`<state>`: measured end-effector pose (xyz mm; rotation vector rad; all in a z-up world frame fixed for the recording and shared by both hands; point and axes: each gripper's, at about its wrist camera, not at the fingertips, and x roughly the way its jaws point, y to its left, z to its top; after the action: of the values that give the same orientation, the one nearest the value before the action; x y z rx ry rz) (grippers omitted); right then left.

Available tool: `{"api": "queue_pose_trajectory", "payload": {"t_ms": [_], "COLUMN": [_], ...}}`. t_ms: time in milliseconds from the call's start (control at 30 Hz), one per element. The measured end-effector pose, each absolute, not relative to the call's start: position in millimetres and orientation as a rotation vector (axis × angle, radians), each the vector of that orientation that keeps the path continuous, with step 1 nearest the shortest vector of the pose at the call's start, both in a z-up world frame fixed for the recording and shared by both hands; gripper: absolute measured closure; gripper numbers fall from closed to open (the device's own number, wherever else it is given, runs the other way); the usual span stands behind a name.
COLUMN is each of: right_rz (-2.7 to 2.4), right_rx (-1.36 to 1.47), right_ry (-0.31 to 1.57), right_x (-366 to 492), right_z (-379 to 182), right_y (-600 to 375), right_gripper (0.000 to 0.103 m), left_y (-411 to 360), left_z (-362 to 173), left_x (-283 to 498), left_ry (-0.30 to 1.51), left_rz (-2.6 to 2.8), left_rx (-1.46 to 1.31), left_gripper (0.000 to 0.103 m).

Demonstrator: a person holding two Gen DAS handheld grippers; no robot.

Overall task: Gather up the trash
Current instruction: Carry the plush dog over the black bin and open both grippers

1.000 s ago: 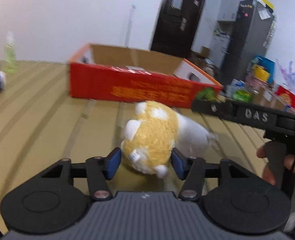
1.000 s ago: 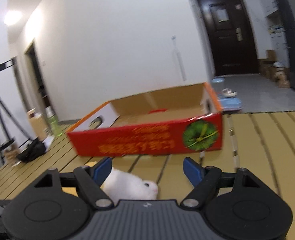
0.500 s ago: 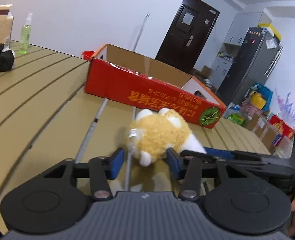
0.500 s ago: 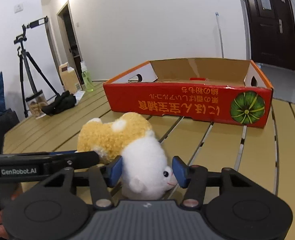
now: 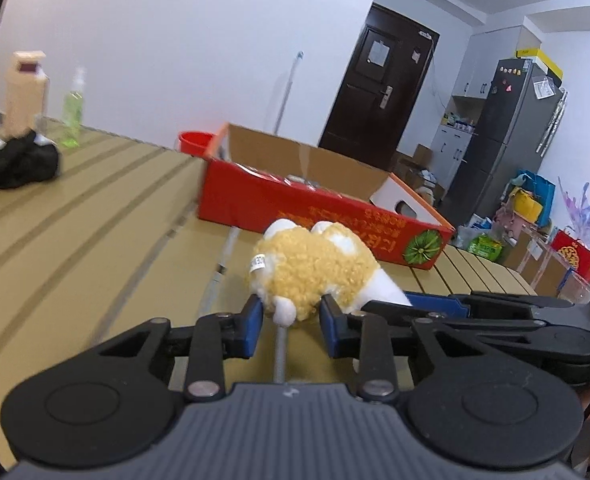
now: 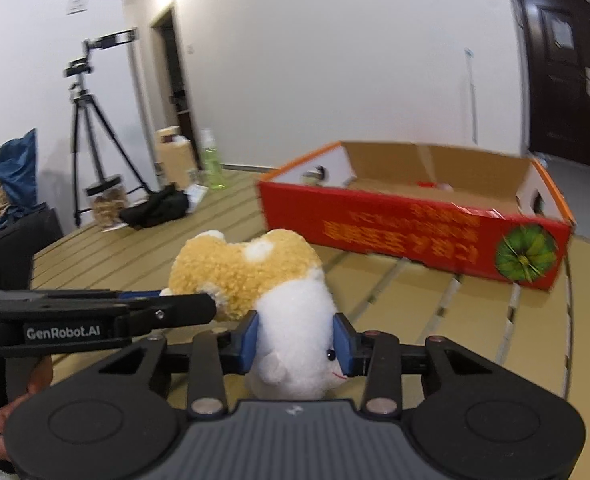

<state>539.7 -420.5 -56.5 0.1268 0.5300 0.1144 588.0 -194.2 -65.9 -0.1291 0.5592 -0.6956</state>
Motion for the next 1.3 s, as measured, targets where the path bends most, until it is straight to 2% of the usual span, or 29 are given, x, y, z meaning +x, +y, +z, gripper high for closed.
{"api": "queue_pose_trajectory", "payload": {"t_ms": [300,633,833,1133,1233,1267,1300], "right_rz": [0.337,0.588,0.628,0.605,0.595,0.588,0.580], "right_rx": [0.044,-0.050,-0.149,-0.260,-0.301,-0.333,-0.371], "right_ry": [0.474,0.506,0.559,0.627,0.657,0.662,0.667], "right_x": [537.5,529.6,528.5,533.0,538.1,539.2,540.4], "right_z": [-32.4,-37.0,-58.3,-93.8,-106.7,-113.8,-121.0], "right_y": [-309.5,-165.9,-109.5,-72.5,-65.1,-61.5,-57.3], "right_gripper": [0.065,0.065,0.066,0.066,0.062,0.059,0.052], "left_y": [-60.6,74.5,119.4,133.5,129.9,127.4,124.9], "left_z": [-36.0,-41.5,-71.7,-108.6,-124.7,-132.8,-138.7], "left_x": [548.8,501.5,503.6,523.5,530.6,534.0,537.2], "left_ry": [0.526,0.564,0.659,0.790,0.831,0.856,0.880], "left_rz": [-0.507,-0.322,-0.288,-0.262,-0.243,-0.227,-0.211], "left_rx": [-0.123,-0.143,-0.188,-0.195,-0.178,-0.157,-0.133], "left_gripper": [0.072,0.072,0.072,0.071,0.063,0.049,0.047]}}
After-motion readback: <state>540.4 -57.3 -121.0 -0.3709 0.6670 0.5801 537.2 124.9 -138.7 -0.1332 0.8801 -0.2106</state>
